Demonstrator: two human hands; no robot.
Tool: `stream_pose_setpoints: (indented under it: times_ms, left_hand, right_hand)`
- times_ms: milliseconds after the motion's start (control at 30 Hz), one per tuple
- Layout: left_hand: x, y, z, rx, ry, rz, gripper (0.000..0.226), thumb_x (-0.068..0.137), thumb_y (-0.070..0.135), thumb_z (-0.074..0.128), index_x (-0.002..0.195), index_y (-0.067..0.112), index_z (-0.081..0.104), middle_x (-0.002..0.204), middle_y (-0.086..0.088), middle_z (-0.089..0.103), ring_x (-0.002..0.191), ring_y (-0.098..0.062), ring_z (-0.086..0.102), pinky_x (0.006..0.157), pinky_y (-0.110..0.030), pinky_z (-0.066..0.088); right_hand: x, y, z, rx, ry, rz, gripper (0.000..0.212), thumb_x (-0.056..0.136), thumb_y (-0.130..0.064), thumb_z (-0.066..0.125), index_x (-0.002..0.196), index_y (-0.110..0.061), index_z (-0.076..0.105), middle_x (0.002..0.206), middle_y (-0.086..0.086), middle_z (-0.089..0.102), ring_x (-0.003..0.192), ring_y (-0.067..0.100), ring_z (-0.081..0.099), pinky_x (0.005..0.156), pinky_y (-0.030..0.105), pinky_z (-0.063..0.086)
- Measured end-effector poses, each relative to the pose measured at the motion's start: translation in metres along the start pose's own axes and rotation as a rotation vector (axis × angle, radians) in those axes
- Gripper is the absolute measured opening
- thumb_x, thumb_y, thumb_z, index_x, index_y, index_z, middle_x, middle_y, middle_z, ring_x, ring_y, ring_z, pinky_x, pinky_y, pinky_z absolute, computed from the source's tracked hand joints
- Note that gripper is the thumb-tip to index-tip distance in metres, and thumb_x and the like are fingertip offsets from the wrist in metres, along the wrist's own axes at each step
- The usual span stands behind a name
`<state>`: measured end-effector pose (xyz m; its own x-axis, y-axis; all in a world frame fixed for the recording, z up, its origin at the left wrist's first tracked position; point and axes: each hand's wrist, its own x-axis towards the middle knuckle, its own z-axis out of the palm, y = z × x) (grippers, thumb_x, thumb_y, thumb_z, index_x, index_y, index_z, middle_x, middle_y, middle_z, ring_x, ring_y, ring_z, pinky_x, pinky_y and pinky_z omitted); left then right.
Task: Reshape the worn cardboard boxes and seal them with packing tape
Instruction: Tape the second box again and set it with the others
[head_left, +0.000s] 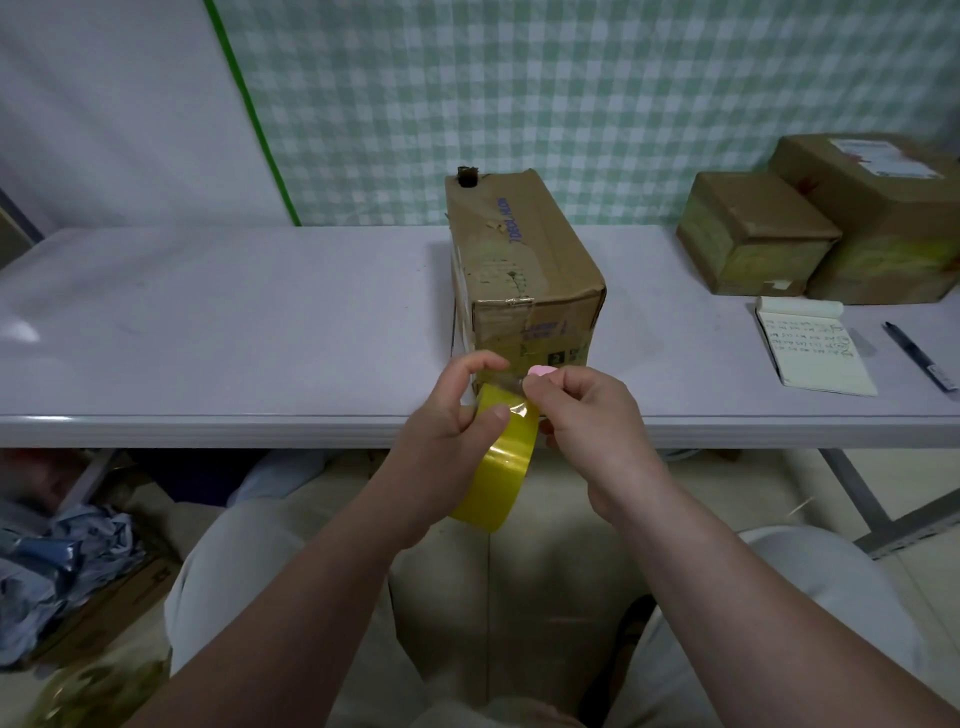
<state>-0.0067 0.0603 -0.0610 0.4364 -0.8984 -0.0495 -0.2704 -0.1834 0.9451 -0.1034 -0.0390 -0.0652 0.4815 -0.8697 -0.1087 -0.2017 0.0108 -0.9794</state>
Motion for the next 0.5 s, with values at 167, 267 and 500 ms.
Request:
stream_pose_setpoints:
  times_ms: [167, 267, 500]
  left_hand:
    - [0.0044, -0.0036, -0.0007, -0.036, 0.007, -0.032, 0.025, 0.081, 0.045, 0.049, 0.106, 0.048, 0.048, 0.103, -0.008, 0.065, 0.094, -0.035, 0.064, 0.084, -0.061, 0.051]
    - [0.0054, -0.0032, -0.0009, -0.069, 0.008, -0.048, 0.022, 0.080, 0.045, 0.050, 0.102, 0.045, 0.053, 0.104, -0.007, 0.065, 0.094, -0.036, 0.065, 0.083, -0.063, 0.051]
    - [0.0024, 0.0023, -0.0049, -0.153, -0.012, -0.067, 0.008, 0.097, 0.024, 0.050, 0.102, 0.028, 0.056, 0.097, -0.014, 0.068, 0.080, -0.034, 0.070, 0.079, -0.059, 0.052]
  right_hand:
    - [-0.0007, 0.0037, -0.0004, -0.028, 0.020, -0.105, 0.028, 0.090, -0.026, 0.063, 0.069, -0.007, 0.061, 0.076, 0.015, 0.061, 0.070, 0.015, 0.054, 0.073, 0.041, 0.050]
    - [0.0009, 0.0056, -0.0011, -0.056, 0.028, -0.160, 0.028, 0.089, -0.027, 0.064, 0.067, -0.010, 0.060, 0.073, 0.016, 0.059, 0.068, 0.015, 0.053, 0.071, 0.036, 0.048]
    - [0.0037, 0.0079, -0.0027, -0.216, 0.095, -0.272, 0.018, 0.083, -0.032, 0.070, 0.070, -0.020, 0.064, 0.086, -0.005, 0.059, 0.084, 0.004, 0.055, 0.070, 0.021, 0.042]
